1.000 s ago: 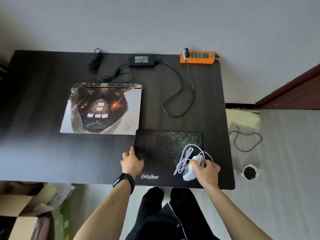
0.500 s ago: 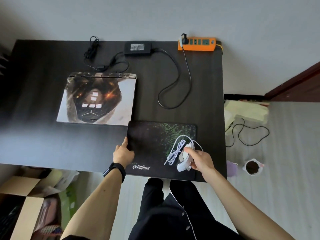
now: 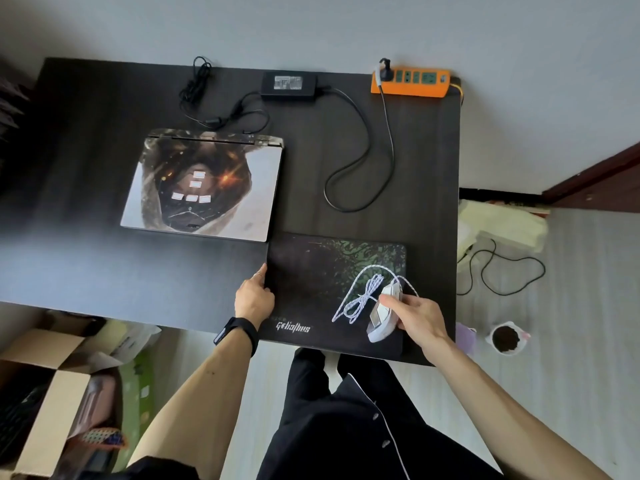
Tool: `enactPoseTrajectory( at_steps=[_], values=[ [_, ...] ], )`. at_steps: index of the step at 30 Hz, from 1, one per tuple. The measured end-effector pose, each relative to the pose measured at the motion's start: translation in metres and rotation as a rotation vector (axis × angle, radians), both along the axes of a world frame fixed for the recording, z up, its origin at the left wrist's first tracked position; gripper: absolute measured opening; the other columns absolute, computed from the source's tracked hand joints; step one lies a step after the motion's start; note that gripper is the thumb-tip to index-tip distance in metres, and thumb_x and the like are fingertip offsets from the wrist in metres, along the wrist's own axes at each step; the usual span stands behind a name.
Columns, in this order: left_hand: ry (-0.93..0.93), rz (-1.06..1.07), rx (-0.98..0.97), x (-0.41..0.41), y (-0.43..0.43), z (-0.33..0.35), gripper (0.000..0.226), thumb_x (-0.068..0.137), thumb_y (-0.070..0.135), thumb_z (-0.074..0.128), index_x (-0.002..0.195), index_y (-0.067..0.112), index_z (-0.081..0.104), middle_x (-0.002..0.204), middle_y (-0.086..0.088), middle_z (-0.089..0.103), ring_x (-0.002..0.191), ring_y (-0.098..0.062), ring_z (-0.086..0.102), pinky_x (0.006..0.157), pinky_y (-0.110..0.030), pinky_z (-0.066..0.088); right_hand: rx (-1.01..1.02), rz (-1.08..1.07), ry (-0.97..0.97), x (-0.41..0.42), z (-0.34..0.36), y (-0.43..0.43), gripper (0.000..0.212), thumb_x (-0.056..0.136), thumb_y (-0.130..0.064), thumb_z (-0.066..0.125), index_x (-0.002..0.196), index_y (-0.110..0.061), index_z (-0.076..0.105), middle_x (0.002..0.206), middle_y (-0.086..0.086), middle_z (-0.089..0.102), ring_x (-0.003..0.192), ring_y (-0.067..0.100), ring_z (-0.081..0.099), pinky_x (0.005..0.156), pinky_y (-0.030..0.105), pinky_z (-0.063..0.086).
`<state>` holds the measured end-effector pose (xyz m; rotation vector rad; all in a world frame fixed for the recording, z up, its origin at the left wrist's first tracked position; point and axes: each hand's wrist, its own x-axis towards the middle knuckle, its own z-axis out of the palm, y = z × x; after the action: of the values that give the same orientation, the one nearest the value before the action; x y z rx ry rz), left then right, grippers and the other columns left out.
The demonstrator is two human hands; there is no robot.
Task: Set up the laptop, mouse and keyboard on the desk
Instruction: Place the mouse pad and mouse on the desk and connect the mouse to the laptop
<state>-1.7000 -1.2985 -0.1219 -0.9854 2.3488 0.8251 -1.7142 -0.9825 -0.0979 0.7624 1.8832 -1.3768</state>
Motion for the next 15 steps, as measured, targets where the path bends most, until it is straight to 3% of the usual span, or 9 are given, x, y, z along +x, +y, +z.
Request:
enactPoseTrajectory(
  at_steps=[4,8,10,12,13,15],
  values=[
    [-0.007,0.019,0.066,0.003,0.012,-0.003,0.062,0.093,0.005,0.045,0.149,0.031,0.041,0.124,-0.008,0.067,0.114,-0.030,0.059,0.099,-0.034,0.046,0.103,0.075,0.020,0.005,0.002,0.021,0.017,0.073,-0.050,0.081,0.075,-0.033,0.078,0.080,-0.013,0.078,0.088,0.009,0.073,0.090,0.035,0.058],
    [-0.014,0.001,0.068,0.009,0.016,-0.006,0.061,0.094,0.008,0.047,0.148,0.033,0.040,0.124,-0.007,0.066,0.112,-0.031,0.060,0.100,-0.039,0.049,0.170,0.140,0.054,0.008,0.009,0.023,0.019,0.075,-0.047,0.081,0.079,-0.028,0.078,0.076,-0.014,0.077,0.080,0.003,0.072,0.069,0.018,0.051],
    [-0.004,-0.004,0.033,0.012,0.017,-0.005,0.060,0.094,0.010,0.045,0.149,0.033,0.039,0.127,-0.011,0.059,0.111,-0.033,0.058,0.099,-0.043,0.049,0.255,0.173,0.102,0.011,0.009,0.019,0.032,0.071,-0.052,0.080,0.068,-0.020,0.075,0.071,-0.007,0.074,0.070,0.007,0.069,0.060,0.020,0.048],
    [0.016,0.012,-0.018,0.012,0.023,-0.001,0.056,0.094,0.015,0.047,0.148,0.026,0.040,0.133,-0.014,0.049,0.117,-0.036,0.053,0.103,-0.044,0.045,0.380,0.202,0.156,0.014,0.009,0.013,0.044,0.067,-0.061,0.076,0.063,-0.019,0.067,0.090,0.004,0.066,0.072,0.012,0.063,0.064,0.027,0.044],
    [0.050,0.013,-0.037,0.012,0.028,0.002,0.053,0.094,0.020,0.050,0.146,0.022,0.042,0.134,-0.014,0.046,0.120,-0.035,0.051,0.104,-0.044,0.044,0.406,0.229,0.168,0.015,0.014,0.011,0.040,0.068,-0.062,0.075,0.066,-0.024,0.064,0.101,0.003,0.059,0.079,0.013,0.060,0.071,0.027,0.043],
    [0.119,0.020,0.014,0.007,0.044,0.013,0.045,0.093,0.033,0.056,0.135,0.019,0.052,0.130,-0.011,0.053,0.118,-0.031,0.055,0.100,-0.040,0.046,0.349,0.294,0.207,0.015,0.025,0.007,0.024,0.076,-0.054,0.076,0.079,-0.037,0.060,0.104,-0.007,0.051,0.093,0.012,0.054,0.082,0.027,0.039]
  ],
)
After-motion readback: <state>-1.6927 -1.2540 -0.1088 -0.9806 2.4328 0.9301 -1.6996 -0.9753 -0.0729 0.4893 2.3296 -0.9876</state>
